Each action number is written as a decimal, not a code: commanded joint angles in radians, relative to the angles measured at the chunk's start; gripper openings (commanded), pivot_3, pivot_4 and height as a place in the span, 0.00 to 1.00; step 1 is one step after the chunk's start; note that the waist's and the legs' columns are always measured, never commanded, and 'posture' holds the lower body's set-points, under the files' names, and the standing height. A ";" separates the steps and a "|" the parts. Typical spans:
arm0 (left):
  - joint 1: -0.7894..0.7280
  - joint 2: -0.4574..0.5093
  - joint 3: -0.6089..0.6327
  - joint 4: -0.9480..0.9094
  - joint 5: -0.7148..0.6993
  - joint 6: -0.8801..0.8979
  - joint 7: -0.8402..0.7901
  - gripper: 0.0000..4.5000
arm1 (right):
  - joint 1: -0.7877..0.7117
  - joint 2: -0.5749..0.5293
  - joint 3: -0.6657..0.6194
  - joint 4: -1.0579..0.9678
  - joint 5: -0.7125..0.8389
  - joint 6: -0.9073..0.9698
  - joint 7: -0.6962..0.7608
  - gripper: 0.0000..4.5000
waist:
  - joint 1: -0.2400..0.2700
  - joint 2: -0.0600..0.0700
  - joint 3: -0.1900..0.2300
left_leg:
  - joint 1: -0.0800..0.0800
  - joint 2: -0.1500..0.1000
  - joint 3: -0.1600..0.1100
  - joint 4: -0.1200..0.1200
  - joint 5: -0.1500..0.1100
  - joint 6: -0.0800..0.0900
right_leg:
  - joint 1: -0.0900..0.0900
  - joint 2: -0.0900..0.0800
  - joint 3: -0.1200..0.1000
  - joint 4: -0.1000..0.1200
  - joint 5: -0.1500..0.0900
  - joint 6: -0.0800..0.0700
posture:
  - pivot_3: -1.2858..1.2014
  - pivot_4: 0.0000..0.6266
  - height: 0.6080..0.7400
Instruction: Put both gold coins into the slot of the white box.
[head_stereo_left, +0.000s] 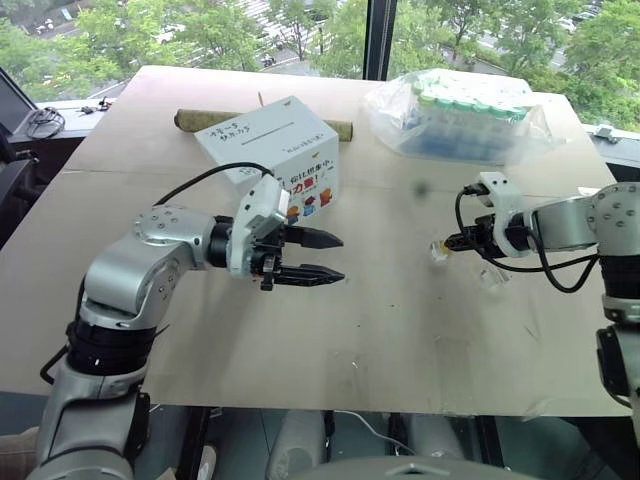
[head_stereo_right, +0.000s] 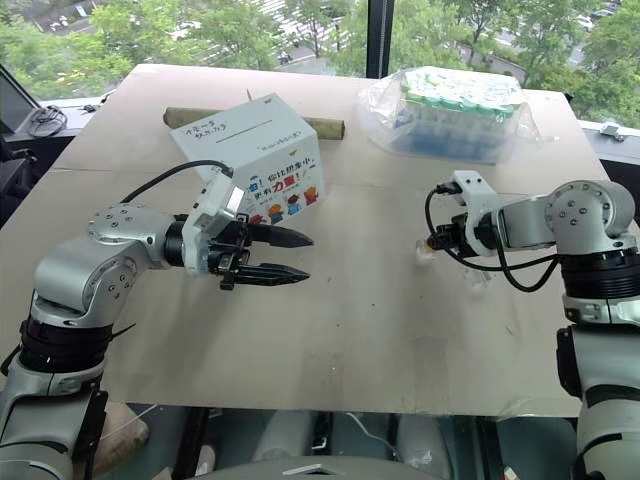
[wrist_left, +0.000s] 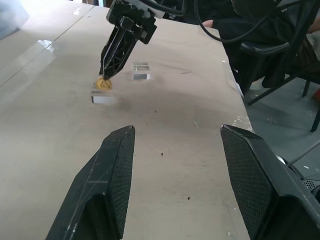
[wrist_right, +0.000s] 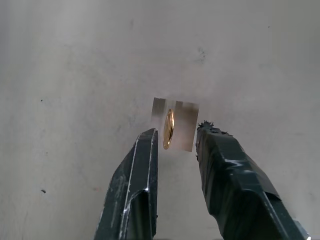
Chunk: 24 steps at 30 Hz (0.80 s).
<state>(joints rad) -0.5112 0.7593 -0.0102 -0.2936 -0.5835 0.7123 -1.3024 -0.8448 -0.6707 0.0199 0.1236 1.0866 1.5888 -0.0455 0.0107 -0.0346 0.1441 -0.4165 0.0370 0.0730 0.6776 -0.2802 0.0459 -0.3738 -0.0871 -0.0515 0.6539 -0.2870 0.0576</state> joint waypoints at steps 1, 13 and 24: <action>0.017 0.014 0.026 -0.032 -0.021 -0.027 0.016 0.61 | -0.030 0.009 -0.045 -0.010 -0.063 0.016 0.053 0.27 | -0.001 0.000 0.000 | 0.000 0.000 0.000 0.000 0.000 0.000 | 0.000 0.000 0.000 0.000 0.000 0.000 | 0.52 0.24 1.00; 0.029 0.027 0.047 -0.038 -0.041 -0.041 0.067 0.61 | -0.035 0.049 -0.054 -0.029 -0.207 0.026 0.177 0.27 | -0.001 0.000 0.000 | 0.000 0.000 0.001 -0.002 0.000 0.000 | -0.001 0.000 0.001 0.000 0.000 0.000 | 0.52 0.24 1.00; 0.024 0.028 0.033 -0.039 -0.050 -0.042 0.084 0.61 | -0.012 0.045 -0.039 -0.063 -0.254 0.026 0.234 0.01 | -0.001 0.000 0.000 | 0.000 0.000 0.001 -0.002 0.000 0.000 | -0.002 0.000 0.001 0.000 0.000 0.000 | 0.52 0.24 1.00</action>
<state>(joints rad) -0.4737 0.7794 0.0029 -0.2939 -0.6133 0.6855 -1.2207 -0.8514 -0.6149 -0.0029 0.0906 0.8419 1.6081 0.1753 0.0097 -0.0344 0.1442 -0.4165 0.0369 0.0744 0.6756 -0.2802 0.0458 -0.3755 -0.0870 -0.0505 0.6541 -0.2870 0.0576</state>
